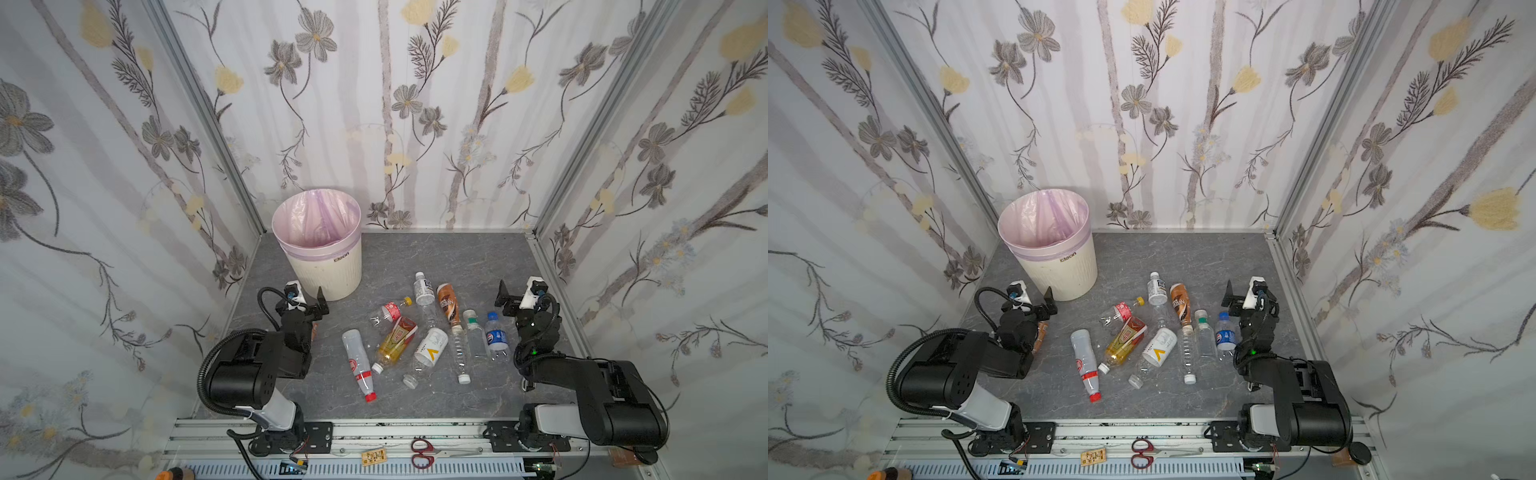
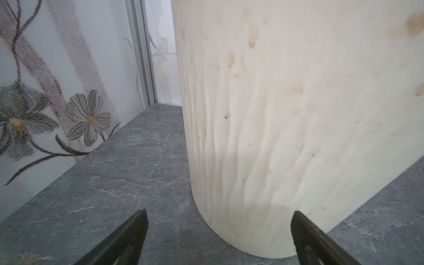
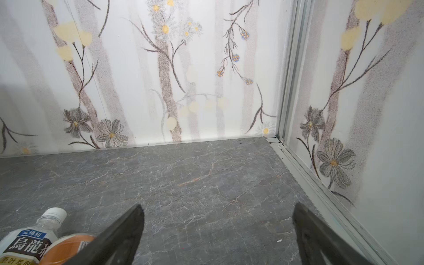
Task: Throw the plastic bottles in the bin
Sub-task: Pick up the plastic bottle from the center of the table.
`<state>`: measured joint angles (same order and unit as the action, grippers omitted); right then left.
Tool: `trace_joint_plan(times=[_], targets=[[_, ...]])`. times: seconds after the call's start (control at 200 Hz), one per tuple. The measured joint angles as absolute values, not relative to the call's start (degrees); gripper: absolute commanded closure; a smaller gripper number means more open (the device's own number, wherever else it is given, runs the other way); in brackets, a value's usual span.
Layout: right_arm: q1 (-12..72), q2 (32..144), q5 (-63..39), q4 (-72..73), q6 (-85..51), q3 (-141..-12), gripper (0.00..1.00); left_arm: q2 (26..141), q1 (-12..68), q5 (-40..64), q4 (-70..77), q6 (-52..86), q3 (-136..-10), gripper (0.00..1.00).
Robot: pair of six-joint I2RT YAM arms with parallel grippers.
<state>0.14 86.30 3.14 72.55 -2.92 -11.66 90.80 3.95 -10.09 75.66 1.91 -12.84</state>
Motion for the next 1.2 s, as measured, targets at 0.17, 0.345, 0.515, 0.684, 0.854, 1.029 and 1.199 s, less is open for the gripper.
trace_joint_plan(times=[0.17, 0.345, 0.515, 0.684, 0.854, 1.029, 1.199], targets=[[0.2, 86.3, 3.1, 72.6, -2.9, -11.7, 0.00, 90.8, 3.9, -10.1, 75.7, 1.9, -12.8, 0.00], [0.1, 86.3, 3.1, 72.6, -2.9, -11.7, 0.00, 90.8, 3.9, -10.1, 75.7, 1.9, -12.8, 0.00], [0.1, 86.3, 3.1, 72.6, -2.9, -11.7, 0.00, 90.8, 3.9, -10.1, 75.7, 1.9, -12.8, 0.00], [0.3, 86.3, 3.2, 72.6, -2.9, -11.7, 0.00, 90.8, 4.0, -10.1, 75.7, 1.9, -12.8, 0.00], [1.1, 86.2, 3.4, 72.5, -2.5, -11.7, 0.00, 90.8, 4.0, -10.7, 75.7, 2.0, -12.8, 0.00], [1.9, 82.9, 5.4, 69.9, -2.3, -12.5, 0.00, 88.2, 4.0, -13.6, 75.8, 3.2, -11.9, 0.00], [4.3, 75.0, 10.4, 62.8, -2.1, -14.3, 0.00, 81.3, 4.3, -18.2, 75.9, 4.1, -9.0, 0.00]])
